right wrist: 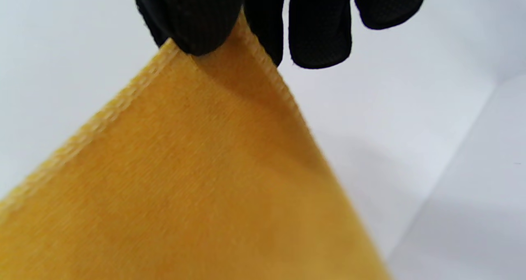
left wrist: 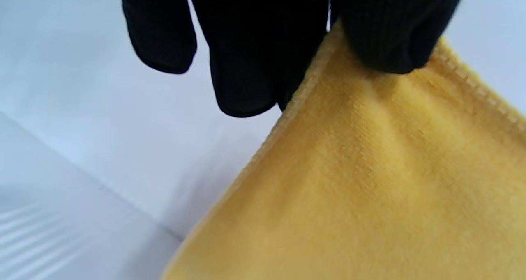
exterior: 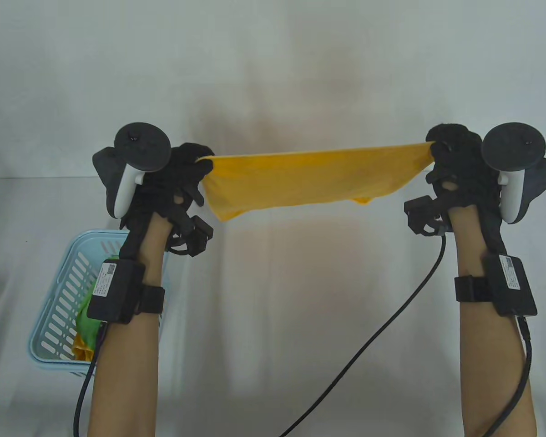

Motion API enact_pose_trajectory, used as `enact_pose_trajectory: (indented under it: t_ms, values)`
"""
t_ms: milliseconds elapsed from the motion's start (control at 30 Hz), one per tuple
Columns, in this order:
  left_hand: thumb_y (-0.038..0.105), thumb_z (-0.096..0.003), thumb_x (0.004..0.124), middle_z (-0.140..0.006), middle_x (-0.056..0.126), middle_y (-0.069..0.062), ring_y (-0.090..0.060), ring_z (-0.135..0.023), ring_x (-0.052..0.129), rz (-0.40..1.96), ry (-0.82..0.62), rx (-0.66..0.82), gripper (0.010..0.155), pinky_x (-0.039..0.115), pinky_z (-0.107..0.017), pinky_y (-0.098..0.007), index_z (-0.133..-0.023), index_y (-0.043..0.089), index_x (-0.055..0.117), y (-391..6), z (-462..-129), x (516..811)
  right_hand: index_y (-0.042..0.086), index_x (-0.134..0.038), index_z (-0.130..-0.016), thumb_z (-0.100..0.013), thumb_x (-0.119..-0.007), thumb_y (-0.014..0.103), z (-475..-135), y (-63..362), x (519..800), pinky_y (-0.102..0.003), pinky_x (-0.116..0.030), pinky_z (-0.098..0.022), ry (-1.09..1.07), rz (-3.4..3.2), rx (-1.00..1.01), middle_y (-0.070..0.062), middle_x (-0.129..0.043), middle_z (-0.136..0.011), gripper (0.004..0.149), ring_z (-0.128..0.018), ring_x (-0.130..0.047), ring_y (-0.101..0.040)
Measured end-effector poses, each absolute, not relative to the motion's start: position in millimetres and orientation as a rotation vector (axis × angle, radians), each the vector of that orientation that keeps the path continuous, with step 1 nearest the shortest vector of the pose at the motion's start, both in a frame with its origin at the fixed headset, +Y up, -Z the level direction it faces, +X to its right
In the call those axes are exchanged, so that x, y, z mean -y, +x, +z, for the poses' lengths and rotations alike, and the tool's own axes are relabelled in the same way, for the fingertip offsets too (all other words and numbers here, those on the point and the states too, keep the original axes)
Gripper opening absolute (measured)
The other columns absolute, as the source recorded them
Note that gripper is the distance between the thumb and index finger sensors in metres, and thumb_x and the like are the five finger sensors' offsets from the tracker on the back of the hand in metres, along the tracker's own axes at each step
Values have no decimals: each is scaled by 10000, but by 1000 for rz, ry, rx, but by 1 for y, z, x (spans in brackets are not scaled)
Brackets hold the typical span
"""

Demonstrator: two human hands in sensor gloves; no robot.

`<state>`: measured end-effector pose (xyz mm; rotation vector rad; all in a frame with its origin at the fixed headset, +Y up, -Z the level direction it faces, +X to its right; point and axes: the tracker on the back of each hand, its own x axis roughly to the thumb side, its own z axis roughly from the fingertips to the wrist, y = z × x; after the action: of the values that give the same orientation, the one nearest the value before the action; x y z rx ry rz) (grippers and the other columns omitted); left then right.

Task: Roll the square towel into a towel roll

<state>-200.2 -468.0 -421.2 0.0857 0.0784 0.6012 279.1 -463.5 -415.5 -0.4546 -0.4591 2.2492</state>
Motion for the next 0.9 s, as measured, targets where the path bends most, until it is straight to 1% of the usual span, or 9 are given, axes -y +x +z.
enact_pose_trajectory:
  t_ms: [67, 167, 333, 433, 500, 567, 633, 700, 900]
  values:
    - [425, -407, 798, -866, 933, 110, -210, -808, 972, 620, 68, -80, 417, 724, -683, -525, -815, 399, 883, -196, -419, 485, 394, -816, -738, -380, -797, 314, -412, 283, 479, -559, -657, -642, -454, 2231, 454, 55, -836, -876, 367, -815, -851, -295]
    - [419, -411, 796, -868, 930, 104, -215, -808, 970, 658, 32, -94, 419, 723, -683, -526, -822, 391, 875, -192, -413, 502, 391, -815, -741, -382, -796, 312, -405, 290, 498, -560, -655, -643, -456, 2203, 390, 54, -836, -877, 367, -818, -849, -298]
    - [414, -411, 794, -864, 933, 97, -218, -798, 975, 641, -15, -100, 420, 729, -675, -523, -822, 380, 878, -190, -404, 528, 383, -814, -742, -383, -794, 310, -392, 296, 523, -559, -662, -637, -434, 2240, 281, 53, -850, -870, 367, -808, -861, -299]
    - [407, -413, 796, -854, 943, 85, -227, -783, 986, 656, -77, -90, 422, 737, -666, -522, -824, 366, 882, -192, -395, 554, 378, -812, -745, -386, -792, 307, -381, 301, 546, -557, -671, -631, -391, 2248, 172, 50, -867, -861, 366, -799, -875, -298]
    - [404, -411, 799, -837, 958, 80, -229, -759, 1002, 650, -126, -67, 421, 749, -654, -517, -821, 358, 886, -196, -387, 572, 370, -817, -742, -385, -793, 301, -368, 306, 568, -554, -685, -619, -332, 2230, 83, 42, -897, -829, 365, -774, -896, -299]
    - [399, -409, 804, -815, 975, 68, -236, -735, 1016, 637, -156, -71, 421, 757, -643, -517, -817, 345, 893, -198, -379, 581, 368, -820, -742, -384, -795, 304, -360, 309, 579, -553, -691, -613, -282, 2211, 24, 34, -916, -801, 365, -756, -909, -295]
    - [396, -408, 805, -808, 980, 63, -238, -727, 1020, 633, -171, -39, 420, 759, -639, -517, -814, 338, 896, -201, -369, 588, 362, -821, -742, -383, -796, 301, -349, 314, 592, -552, -697, -607, -235, 2160, -38, 30, -933, -768, 366, -734, -922, -291]
    - [393, -409, 806, -802, 986, 55, -244, -718, 1025, 630, -228, 5, 420, 760, -636, -518, -813, 330, 901, -202, -356, 595, 355, -824, -743, -383, -797, 299, -338, 320, 603, -552, -701, -602, -190, 2119, -99, 25, -943, -750, 365, -723, -927, -292]
    - [388, -411, 805, -809, 985, 56, -243, -725, 1024, 572, -338, 121, 421, 761, -636, -517, -817, 329, 899, -204, -326, 604, 345, -830, -741, -381, -801, 294, -310, 327, 617, -549, -711, -592, -80, 2111, -247, 21, -962, -713, 365, -703, -942, -288]
